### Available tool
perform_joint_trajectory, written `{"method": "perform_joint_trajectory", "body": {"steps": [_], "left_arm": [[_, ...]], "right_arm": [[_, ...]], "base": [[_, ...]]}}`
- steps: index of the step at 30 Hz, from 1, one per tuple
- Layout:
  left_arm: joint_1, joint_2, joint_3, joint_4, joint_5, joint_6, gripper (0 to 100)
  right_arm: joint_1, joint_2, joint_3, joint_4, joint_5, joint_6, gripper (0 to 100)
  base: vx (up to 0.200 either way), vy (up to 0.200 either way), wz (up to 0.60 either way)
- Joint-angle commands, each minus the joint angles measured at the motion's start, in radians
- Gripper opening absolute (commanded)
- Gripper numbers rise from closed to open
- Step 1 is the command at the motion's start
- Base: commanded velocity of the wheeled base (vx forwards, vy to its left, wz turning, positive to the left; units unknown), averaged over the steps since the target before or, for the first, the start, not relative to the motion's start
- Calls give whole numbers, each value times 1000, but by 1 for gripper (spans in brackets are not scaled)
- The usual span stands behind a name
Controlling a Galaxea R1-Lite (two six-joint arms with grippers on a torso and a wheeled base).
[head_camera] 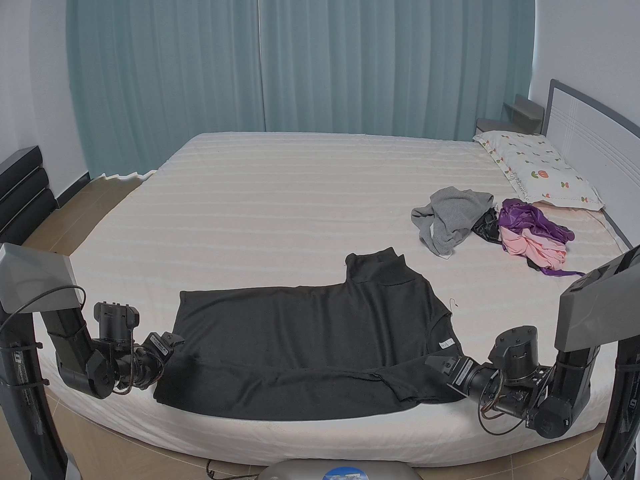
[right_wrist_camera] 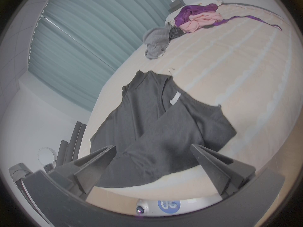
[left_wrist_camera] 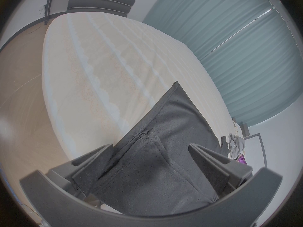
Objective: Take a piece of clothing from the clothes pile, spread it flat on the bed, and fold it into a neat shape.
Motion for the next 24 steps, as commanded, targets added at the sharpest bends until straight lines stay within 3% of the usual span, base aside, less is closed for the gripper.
{"method": "perform_joint_trajectory", "body": {"steps": [1,7,12,24], "left_arm": [[0,2,0,0,0,0,100],[0,2,0,0,0,0,100],[0,3,0,0,1,1,100],[-3,3,1,-2,1,1,100]], "right_arm": [[-42,-27,-21,5,1,-13,100],[-73,105,-55,-6,12,-41,100],[-87,114,-53,-6,78,-42,100],[-127,154,-84,2,83,-57,100]], "base": [[0,0,0],[0,0,0],[0,0,0],[0,0,0]]}}
